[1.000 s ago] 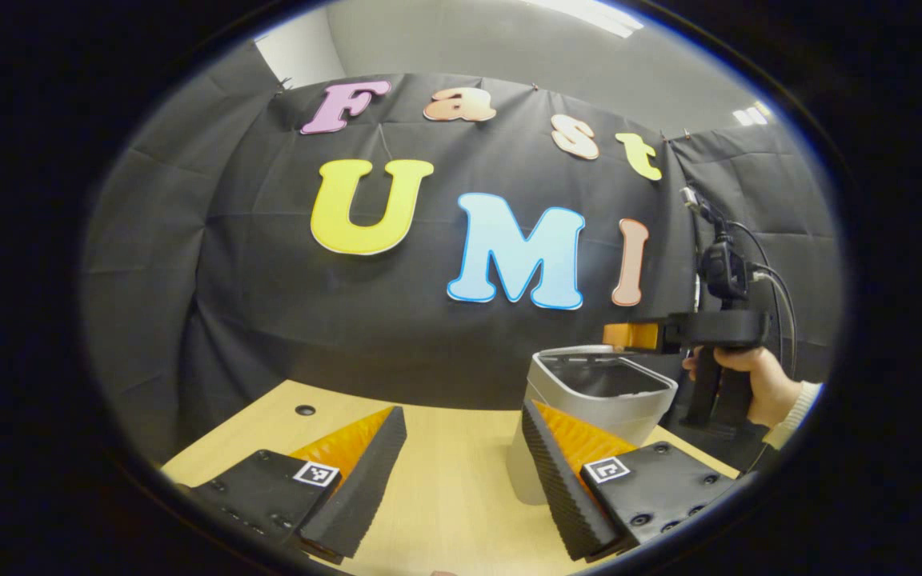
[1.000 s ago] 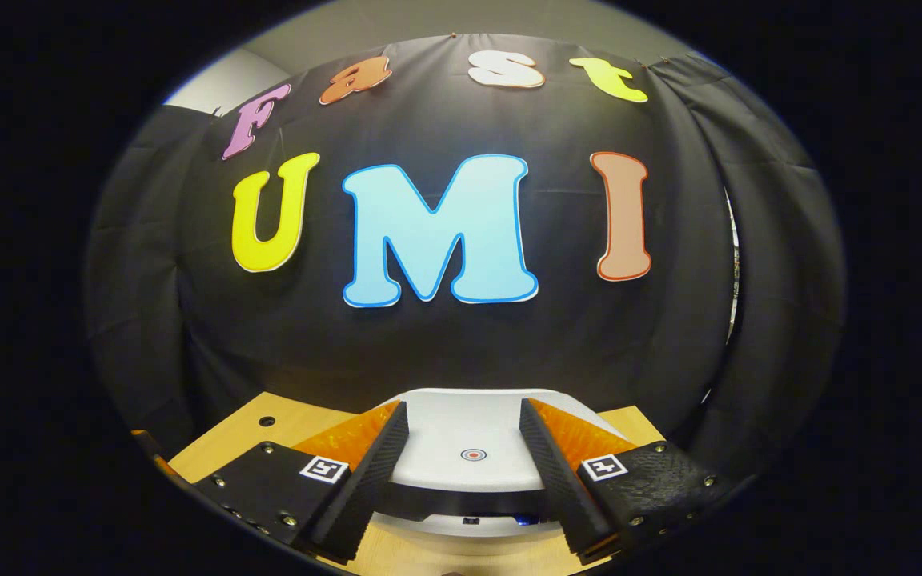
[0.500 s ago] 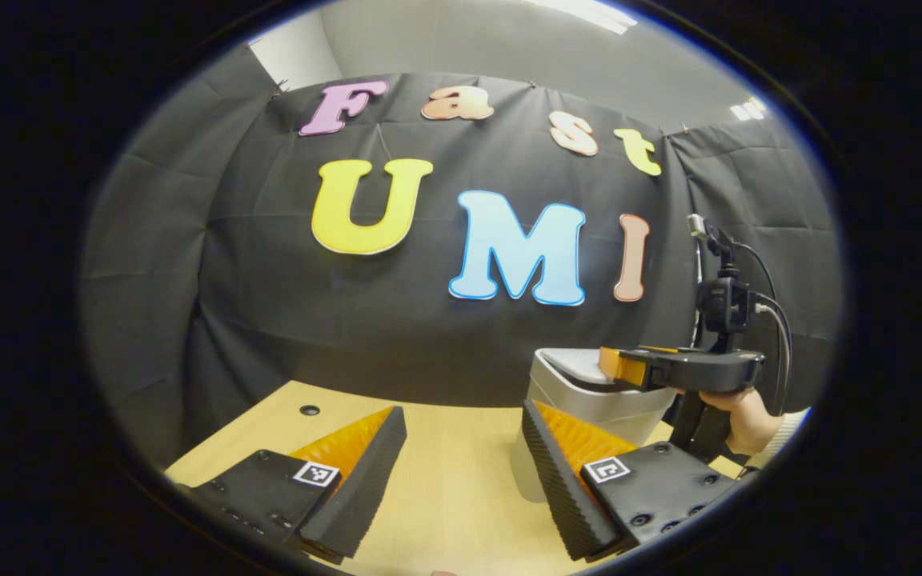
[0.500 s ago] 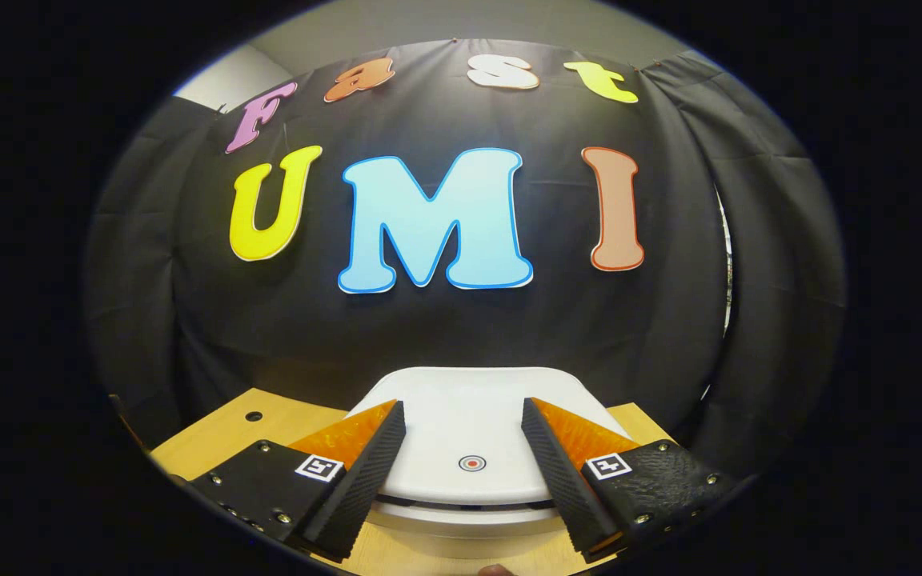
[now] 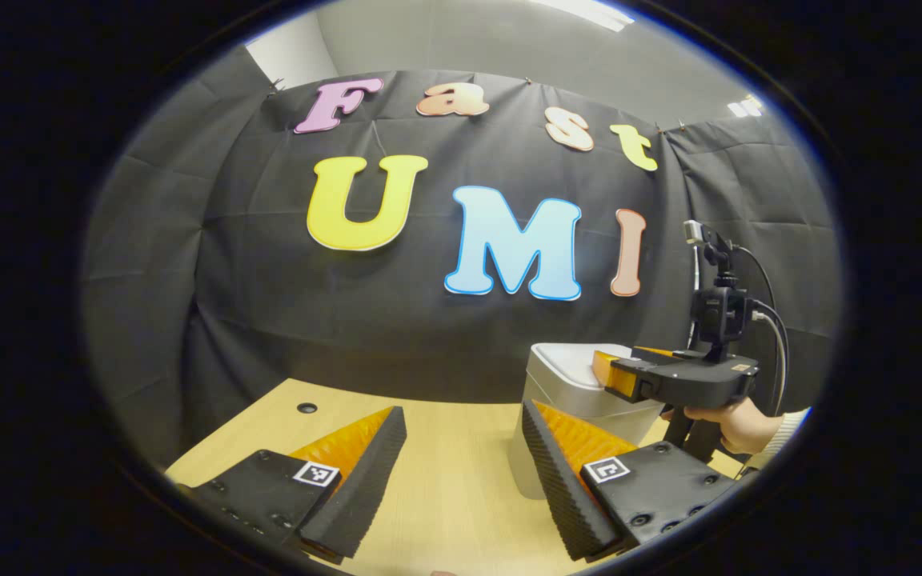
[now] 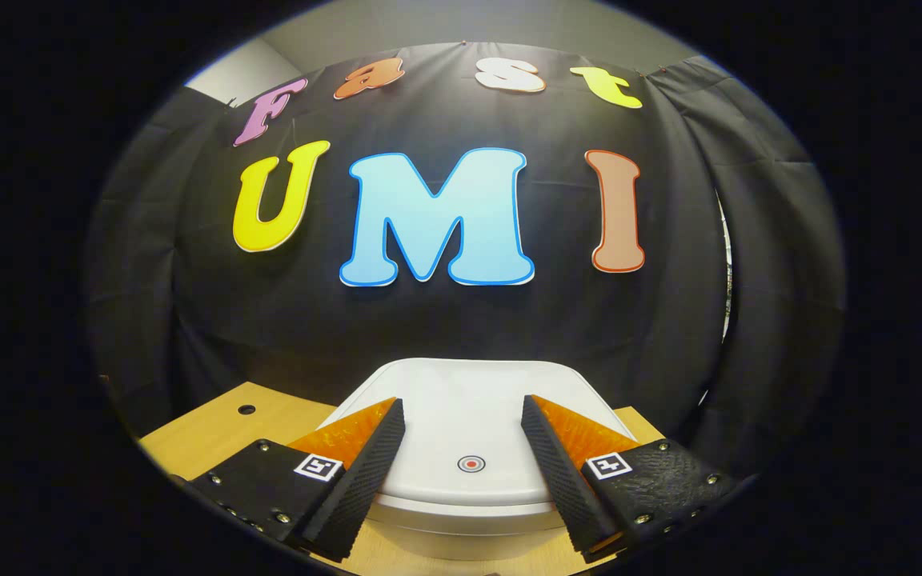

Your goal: Press the lid of the desktop garbage bin to open it, pick up the crumpled paper on the desktop and throw it into the bin, then pick up the pop can on the desktop and drop it into the bin, and finally close the garbage bin lid.

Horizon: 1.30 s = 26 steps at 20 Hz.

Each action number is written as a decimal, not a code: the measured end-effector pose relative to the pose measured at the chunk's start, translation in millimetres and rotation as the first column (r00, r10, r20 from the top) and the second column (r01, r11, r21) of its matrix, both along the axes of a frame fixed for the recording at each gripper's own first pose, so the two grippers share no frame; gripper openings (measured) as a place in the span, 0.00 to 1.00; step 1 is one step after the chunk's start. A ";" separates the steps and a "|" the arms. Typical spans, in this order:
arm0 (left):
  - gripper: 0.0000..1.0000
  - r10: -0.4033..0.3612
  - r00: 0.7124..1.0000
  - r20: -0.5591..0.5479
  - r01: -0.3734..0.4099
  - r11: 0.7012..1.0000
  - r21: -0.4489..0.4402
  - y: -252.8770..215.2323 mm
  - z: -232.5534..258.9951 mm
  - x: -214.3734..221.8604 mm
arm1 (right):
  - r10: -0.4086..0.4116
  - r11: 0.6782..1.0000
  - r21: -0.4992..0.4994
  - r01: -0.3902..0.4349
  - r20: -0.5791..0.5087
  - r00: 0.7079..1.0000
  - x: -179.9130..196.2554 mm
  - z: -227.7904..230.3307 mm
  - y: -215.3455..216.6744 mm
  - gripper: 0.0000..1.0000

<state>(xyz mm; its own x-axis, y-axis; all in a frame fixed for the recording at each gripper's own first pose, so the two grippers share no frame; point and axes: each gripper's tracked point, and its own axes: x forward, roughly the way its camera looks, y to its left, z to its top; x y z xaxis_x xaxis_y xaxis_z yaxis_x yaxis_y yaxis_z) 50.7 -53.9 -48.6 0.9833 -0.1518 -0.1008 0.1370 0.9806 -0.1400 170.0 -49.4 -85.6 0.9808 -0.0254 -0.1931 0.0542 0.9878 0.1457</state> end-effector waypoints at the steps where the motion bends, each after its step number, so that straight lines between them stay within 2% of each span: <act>1: 0.95 0.001 1.000 -0.002 -0.001 1.000 0.002 0.8 -0.5 -0.7 | -0.005 1.000 0.010 0.005 -0.007 1.000 -0.1 -2.1 0.1 0.95; 8: 0.96 0.021 1.000 0.003 -0.021 1.000 0.009 -2.1 5.9 -9.6 | -0.035 0.999 0.013 0.035 0.058 0.998 -1.9 -4.9 1.5 0.96; 13: 0.95 0.051 0.999 0.018 -0.052 0.998 0.029 -6.4 15.3 -23.7 | -0.011 0.999 0.036 0.008 0.065 0.998 -4.7 1.3 1.3 0.95; 18: 0.95 0.123 0.992 0.011 -0.123 0.992 0.031 -8.0 21.0 -32.3 | 0.042 0.997 0.058 -0.042 0.004 0.999 -43.4 6.1 0.5 0.94; 22: 0.95 0.155 0.988 0.026 -0.157 0.986 0.055 -12.8 19.7 -50.4 | 0.072 0.996 0.047 -0.073 0.026 0.997 -78.8 20.6 -9.1 0.94; 26: 0.95 0.146 0.989 0.032 -0.147 0.987 0.060 -22.4 14.8 -57.8 | 0.072 0.996 0.049 -0.075 0.059 0.996 -118.6 37.2 -20.6 0.94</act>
